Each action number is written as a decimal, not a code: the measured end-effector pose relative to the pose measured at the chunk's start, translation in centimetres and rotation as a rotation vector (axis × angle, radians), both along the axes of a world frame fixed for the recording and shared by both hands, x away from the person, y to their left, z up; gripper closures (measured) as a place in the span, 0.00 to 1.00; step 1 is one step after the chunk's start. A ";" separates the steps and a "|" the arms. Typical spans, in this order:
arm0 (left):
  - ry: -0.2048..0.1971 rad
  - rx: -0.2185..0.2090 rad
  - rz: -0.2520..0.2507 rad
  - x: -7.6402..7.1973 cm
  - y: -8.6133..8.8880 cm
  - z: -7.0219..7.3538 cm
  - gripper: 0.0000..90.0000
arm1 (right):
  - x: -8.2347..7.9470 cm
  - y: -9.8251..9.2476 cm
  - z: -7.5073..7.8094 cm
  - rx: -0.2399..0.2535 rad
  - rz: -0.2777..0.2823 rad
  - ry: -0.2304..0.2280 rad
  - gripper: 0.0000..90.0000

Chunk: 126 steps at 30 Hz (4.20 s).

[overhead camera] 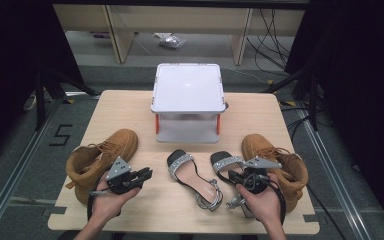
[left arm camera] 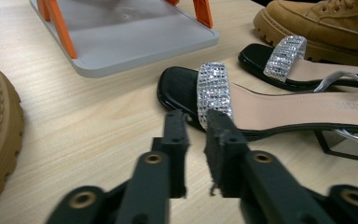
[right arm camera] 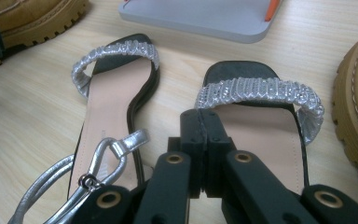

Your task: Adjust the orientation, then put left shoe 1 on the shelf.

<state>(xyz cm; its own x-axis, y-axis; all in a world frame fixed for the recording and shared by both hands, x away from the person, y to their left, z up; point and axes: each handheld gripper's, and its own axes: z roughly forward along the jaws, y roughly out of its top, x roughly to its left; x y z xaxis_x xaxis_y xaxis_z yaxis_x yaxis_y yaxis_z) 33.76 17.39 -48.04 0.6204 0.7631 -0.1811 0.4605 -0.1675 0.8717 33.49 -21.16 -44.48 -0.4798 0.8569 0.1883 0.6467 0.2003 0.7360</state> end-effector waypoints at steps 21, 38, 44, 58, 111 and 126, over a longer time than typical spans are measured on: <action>0.109 0.152 -0.226 0.9 -6.9 -1.8 0.99 | 1.1 3.0 -0.4 -0.159 0.077 0.197 0.99; 0.173 0.213 -0.280 1.6 -10.6 -2.9 1.00 | 1.1 4.0 -1.8 -0.211 0.087 0.255 1.00; 0.185 0.213 -0.276 1.8 -10.3 -2.8 1.00 | 0.7 4.6 -1.7 -0.221 0.104 0.257 1.00; 0.198 0.208 -0.230 2.3 -9.3 -2.6 1.00 | -0.6 6.7 -1.9 -0.199 0.172 0.267 1.00; -0.146 0.031 -0.046 7.5 -3.1 7.9 0.92 | 2.0 9.1 1.1 -0.060 0.054 0.311 0.49; -0.168 -0.010 0.025 13.7 -3.8 11.5 0.94 | 3.7 13.1 0.7 -0.112 -0.003 0.403 0.40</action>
